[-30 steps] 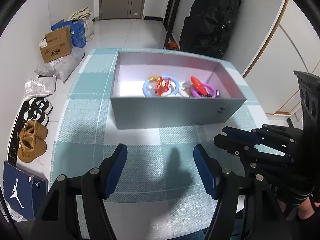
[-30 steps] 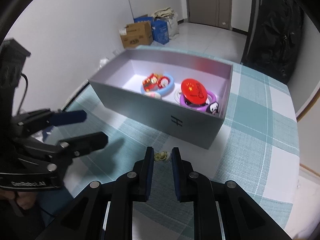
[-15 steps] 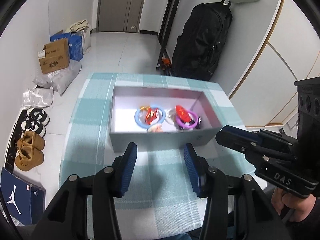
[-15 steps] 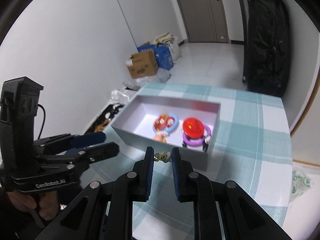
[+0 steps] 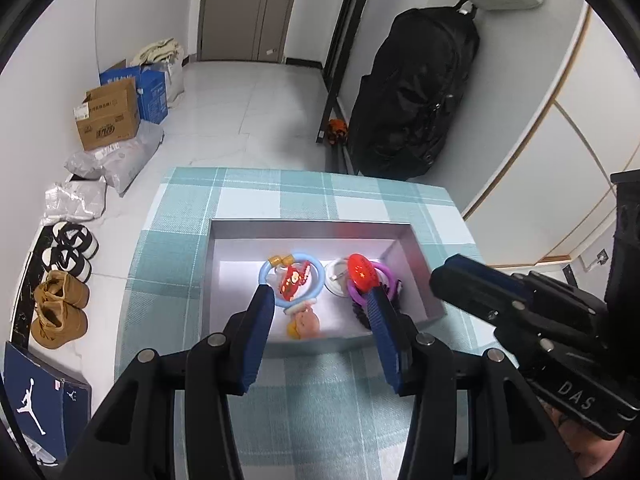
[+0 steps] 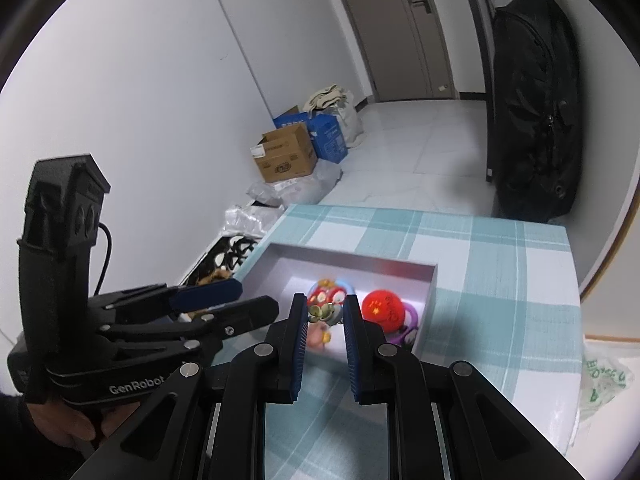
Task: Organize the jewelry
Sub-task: 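Carry the yellow charm into the box and open the right tool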
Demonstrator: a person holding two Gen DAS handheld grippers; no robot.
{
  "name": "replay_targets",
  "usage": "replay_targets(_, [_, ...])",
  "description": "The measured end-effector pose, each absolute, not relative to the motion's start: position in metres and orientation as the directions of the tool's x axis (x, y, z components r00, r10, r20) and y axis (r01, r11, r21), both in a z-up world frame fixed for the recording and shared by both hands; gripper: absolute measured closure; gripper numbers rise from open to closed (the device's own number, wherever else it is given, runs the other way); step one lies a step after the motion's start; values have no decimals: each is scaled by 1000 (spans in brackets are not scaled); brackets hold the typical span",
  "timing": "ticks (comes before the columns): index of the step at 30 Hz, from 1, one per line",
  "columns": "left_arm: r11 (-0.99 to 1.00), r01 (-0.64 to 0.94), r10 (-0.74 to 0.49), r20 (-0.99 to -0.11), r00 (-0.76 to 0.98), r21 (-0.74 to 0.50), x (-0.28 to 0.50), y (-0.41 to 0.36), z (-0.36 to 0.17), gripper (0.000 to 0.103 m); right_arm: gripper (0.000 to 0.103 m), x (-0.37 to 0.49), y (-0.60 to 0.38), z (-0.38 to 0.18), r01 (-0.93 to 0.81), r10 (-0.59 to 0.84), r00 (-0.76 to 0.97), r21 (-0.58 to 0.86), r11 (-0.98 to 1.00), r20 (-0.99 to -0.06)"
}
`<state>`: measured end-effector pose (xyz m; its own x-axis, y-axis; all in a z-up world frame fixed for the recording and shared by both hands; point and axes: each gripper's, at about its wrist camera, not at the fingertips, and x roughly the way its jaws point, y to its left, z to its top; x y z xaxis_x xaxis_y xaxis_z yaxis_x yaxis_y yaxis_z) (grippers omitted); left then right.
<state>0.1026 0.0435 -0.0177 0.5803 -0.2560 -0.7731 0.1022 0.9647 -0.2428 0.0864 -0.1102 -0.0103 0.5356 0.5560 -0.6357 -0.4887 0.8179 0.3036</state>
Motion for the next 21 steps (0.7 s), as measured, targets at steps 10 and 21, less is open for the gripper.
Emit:
replay_targets(10, [955,66,-282,-810,514,-290,132,50,-30,60,86,120,-105,-28,-449,556,485,353,821,-675])
replay_targets(21, [944,58,-314,-832,457,-325,151,51,-43,60,85,137,-106,-42,-427,570,445,396,813,-691])
